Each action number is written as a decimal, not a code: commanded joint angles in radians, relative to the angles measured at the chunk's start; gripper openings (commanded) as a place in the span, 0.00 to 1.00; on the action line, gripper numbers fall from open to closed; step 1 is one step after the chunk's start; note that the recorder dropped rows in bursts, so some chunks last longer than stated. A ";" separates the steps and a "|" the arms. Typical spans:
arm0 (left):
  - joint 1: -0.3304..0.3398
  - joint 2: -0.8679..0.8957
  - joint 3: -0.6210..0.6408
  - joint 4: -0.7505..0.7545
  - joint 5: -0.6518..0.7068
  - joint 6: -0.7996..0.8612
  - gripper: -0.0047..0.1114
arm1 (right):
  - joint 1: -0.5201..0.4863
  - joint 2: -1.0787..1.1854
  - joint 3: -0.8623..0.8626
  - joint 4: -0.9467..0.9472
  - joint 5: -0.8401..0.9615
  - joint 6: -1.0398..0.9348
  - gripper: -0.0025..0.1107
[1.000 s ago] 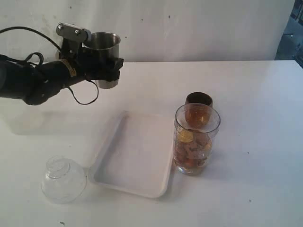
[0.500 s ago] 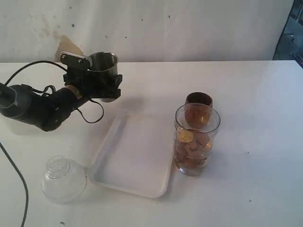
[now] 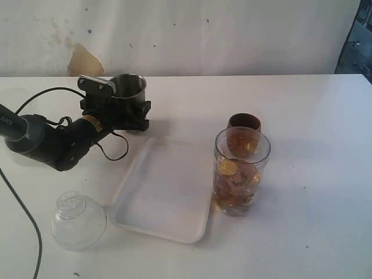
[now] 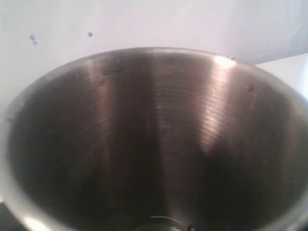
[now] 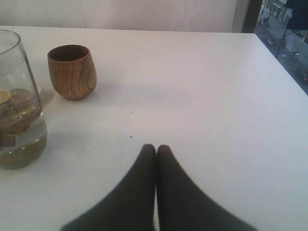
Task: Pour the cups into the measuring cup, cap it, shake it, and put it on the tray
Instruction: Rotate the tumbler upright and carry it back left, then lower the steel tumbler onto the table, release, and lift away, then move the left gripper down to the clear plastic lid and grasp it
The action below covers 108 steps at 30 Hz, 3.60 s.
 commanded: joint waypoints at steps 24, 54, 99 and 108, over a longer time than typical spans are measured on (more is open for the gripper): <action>0.001 -0.054 -0.006 -0.029 -0.013 -0.022 0.94 | -0.004 -0.007 0.004 0.001 0.000 0.004 0.02; -0.008 -0.630 -0.006 0.026 0.742 -0.072 0.94 | -0.004 -0.007 0.004 0.001 0.000 0.004 0.02; -0.147 -0.755 0.264 -0.280 1.676 0.020 0.86 | -0.004 -0.007 0.004 0.001 0.002 0.055 0.02; -0.147 -0.670 0.264 -0.277 1.675 0.020 0.76 | -0.004 -0.007 0.004 0.001 0.001 0.055 0.02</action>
